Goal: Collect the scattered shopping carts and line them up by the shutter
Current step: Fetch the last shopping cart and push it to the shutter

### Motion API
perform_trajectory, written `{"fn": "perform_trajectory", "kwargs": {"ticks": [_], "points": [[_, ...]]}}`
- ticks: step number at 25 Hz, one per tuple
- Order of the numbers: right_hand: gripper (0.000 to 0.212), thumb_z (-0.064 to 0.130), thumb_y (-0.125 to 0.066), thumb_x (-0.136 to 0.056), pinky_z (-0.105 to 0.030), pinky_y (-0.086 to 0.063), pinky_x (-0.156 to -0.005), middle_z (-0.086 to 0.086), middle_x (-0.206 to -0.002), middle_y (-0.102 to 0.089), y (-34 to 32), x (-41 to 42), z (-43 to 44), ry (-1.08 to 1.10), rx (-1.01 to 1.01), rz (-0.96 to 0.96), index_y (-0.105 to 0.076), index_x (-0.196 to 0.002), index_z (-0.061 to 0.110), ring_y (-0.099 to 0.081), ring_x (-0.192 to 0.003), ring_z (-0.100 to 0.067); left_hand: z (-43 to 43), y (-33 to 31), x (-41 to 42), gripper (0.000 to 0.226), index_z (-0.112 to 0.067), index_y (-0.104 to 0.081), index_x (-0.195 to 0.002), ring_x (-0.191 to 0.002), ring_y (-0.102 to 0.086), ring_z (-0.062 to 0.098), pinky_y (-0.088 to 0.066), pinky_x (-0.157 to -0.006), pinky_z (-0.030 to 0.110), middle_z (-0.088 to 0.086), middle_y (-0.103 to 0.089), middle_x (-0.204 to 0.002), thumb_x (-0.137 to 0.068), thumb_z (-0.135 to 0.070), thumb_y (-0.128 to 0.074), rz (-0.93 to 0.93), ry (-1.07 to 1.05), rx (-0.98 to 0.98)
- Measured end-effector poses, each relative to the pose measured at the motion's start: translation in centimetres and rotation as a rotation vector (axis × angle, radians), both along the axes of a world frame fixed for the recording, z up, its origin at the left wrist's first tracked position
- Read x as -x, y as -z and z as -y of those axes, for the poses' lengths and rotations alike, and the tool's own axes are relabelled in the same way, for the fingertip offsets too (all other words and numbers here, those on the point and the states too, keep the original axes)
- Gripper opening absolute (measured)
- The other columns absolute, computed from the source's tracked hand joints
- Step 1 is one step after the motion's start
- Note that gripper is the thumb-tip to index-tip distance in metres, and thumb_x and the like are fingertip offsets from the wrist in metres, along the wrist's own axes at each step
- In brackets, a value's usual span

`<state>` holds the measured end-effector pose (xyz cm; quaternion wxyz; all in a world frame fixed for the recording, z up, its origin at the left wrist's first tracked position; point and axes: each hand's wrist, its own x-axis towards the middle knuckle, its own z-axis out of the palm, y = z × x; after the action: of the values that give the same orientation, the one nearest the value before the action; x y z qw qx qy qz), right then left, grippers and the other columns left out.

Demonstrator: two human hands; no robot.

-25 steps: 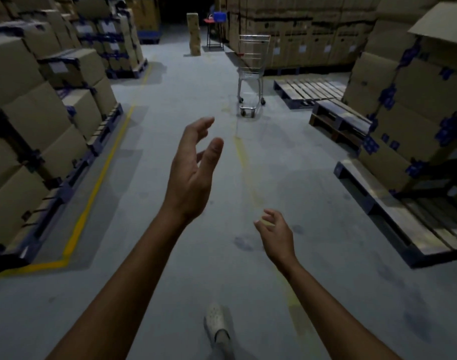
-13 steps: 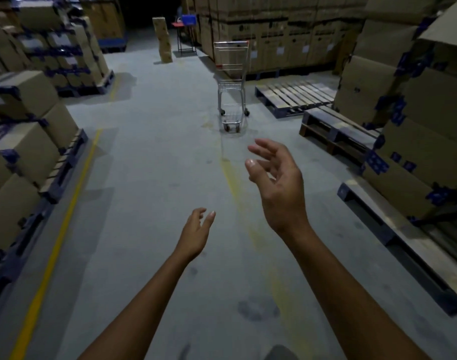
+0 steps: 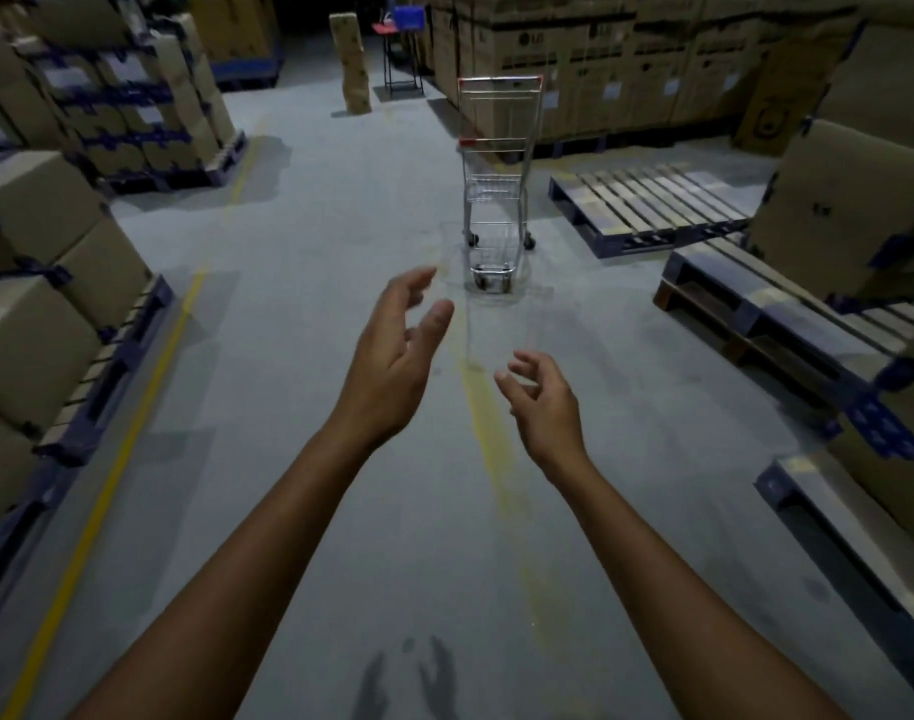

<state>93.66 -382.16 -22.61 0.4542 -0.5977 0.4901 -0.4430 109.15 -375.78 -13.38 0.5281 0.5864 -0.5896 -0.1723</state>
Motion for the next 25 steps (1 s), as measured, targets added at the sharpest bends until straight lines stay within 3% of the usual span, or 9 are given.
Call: {"fn": "perform_trajectory", "kwargs": {"ticks": [4, 8, 12, 17, 21, 25], "points": [[0.035, 0.039, -0.066, -0.088, -0.05, -0.054, -0.088, 0.003, -0.115, -0.062, 4.6, -4.2, 11.7, -0.022, -0.118, -0.099, -0.056, -0.119, 0.027, -0.062, -0.095, -0.015, 9.7, -2.5, -5.3, 0.05, -0.02, -0.042, -0.137, -0.129, -0.046, 0.009, -0.041, -0.1, 0.017, -0.003, -0.047, -0.139, -0.095, -0.047, -0.04, 0.019, -0.013, 0.172], [0.036, 0.036, -0.067, -0.088, -0.05, -0.054, -0.089, 0.0, -0.116, -0.063, 8.1, -11.7, 24.7, -0.065, -0.134, -0.121, -0.056, -0.121, 0.025, -0.062, -0.096, -0.018, 23.3, 1.3, -12.9, 0.045, -0.021, -0.042, -0.136, -0.128, -0.046, 0.008, -0.039, -0.098, 0.012, -0.005, -0.048, -0.138, -0.097, -0.044, -0.041, -0.003, -0.043, 0.182], [0.039, 0.034, -0.066, -0.089, -0.043, -0.055, -0.088, -0.001, -0.121, -0.063, 5.4, -21.7, 39.0, -0.107, -0.046, -0.088, -0.055, -0.125, 0.023, -0.063, -0.093, -0.009, 39.7, 6.5, -22.1, 0.045, -0.025, -0.044, -0.132, -0.121, -0.049, 0.008, -0.036, -0.09, 0.006, -0.004, -0.051, -0.132, -0.094, -0.049, -0.044, -0.105, -0.113, 0.007], [0.041, 0.031, -0.065, -0.091, -0.016, -0.051, -0.082, 0.006, -0.121, -0.062, -5.2, -30.2, 52.0, -0.177, 0.157, 0.048, -0.054, -0.129, 0.02, -0.061, -0.096, 0.007, 56.9, 13.2, -30.8, 0.06, -0.02, -0.043, -0.135, -0.124, -0.05, 0.019, -0.041, -0.1, 0.033, 0.006, -0.051, -0.137, -0.091, -0.06, -0.041, -0.098, -0.131, -0.35], [0.044, 0.035, -0.059, -0.089, -0.016, -0.051, -0.081, 0.005, -0.127, -0.06, -9.2, -34.5, 62.4, -0.199, 0.283, 0.154, -0.05, -0.13, 0.022, -0.059, -0.106, 0.003, 67.6, 18.1, -36.0, 0.06, -0.023, -0.041, -0.137, -0.125, -0.049, 0.02, -0.042, -0.102, 0.039, 0.008, -0.048, -0.141, -0.092, -0.062, -0.039, -0.063, -0.123, -0.542], [0.044, 0.037, -0.058, -0.089, -0.025, -0.056, -0.082, 0.006, -0.126, -0.06, -7.5, -39.3, 76.8, -0.181, 0.311, 0.206, -0.049, -0.13, 0.025, -0.061, -0.107, -0.002, 81.1, 19.1, -40.4, 0.057, -0.024, -0.041, -0.137, -0.126, -0.047, 0.019, -0.04, -0.1, 0.034, 0.005, -0.047, -0.142, -0.093, -0.061, -0.038, -0.054, -0.122, -0.51]]}}
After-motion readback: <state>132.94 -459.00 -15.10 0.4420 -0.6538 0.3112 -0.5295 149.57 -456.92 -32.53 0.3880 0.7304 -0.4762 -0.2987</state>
